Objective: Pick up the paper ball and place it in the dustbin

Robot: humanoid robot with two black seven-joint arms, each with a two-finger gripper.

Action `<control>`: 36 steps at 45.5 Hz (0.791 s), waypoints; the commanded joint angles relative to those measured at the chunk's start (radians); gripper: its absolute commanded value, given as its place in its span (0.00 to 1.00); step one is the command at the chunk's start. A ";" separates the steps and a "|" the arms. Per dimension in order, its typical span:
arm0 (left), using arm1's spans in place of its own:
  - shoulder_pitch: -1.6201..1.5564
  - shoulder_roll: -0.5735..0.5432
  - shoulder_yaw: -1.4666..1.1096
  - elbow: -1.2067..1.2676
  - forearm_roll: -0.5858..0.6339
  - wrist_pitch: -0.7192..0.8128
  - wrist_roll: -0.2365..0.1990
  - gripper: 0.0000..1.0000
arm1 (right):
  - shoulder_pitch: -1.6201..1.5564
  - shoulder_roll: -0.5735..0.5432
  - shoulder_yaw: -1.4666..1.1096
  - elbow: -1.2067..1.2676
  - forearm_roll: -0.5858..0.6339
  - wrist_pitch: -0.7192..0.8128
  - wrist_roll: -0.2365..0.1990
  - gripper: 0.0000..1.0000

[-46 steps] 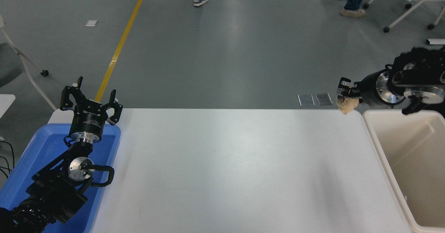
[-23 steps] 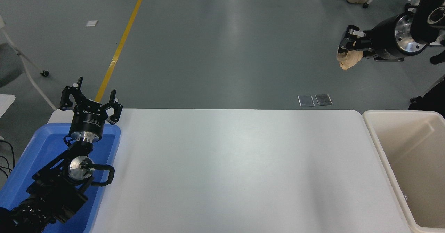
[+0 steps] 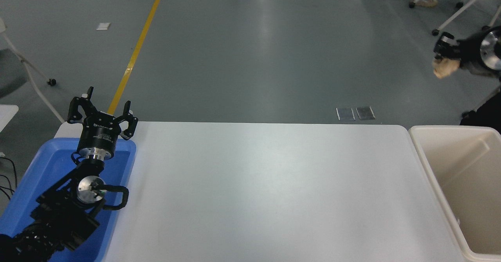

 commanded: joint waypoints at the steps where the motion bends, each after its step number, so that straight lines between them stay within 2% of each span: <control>1: 0.000 0.000 0.000 0.000 0.000 0.000 0.000 0.99 | -0.303 -0.003 0.077 -0.264 0.102 -0.088 0.001 0.00; 10: 0.000 0.000 0.000 0.001 0.000 0.000 0.000 0.99 | -0.533 0.006 0.339 -0.357 0.101 -0.152 0.001 0.00; 24: 0.000 0.000 0.000 0.000 0.000 0.000 0.000 0.99 | -0.757 0.112 0.474 -0.511 0.111 -0.218 0.003 0.00; 36: 0.000 0.000 0.000 0.000 0.000 0.000 0.000 0.99 | -0.866 0.147 0.540 -0.520 0.111 -0.274 0.007 0.00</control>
